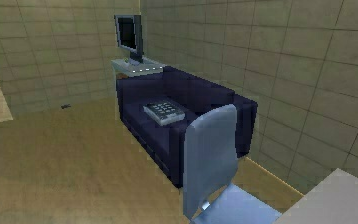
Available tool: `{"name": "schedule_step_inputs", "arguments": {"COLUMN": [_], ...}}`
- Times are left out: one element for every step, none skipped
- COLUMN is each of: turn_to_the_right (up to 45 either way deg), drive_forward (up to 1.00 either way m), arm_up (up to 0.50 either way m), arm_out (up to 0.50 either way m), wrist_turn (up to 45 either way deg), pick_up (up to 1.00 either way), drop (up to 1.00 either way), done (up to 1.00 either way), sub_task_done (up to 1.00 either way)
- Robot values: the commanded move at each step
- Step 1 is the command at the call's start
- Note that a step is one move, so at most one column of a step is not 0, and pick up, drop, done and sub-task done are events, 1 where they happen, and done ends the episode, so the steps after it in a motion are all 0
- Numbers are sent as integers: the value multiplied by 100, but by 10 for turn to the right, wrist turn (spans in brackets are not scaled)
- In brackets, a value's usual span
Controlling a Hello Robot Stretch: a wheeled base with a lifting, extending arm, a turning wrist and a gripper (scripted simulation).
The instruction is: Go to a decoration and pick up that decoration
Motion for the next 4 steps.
{"name": "schedule_step_inputs", "arguments": {"turn_to_the_right": [0,0,0,0], "drive_forward": [0,0,0,0], "arm_up": [-30,0,10,0], "arm_out": [0,0,0,0], "wrist_turn": [0,0,0,0], "pick_up": [0,100,0,0], "drop": [0,0,0,0], "done": [0,0,0,100], "sub_task_done": [0,0,0,0]}}
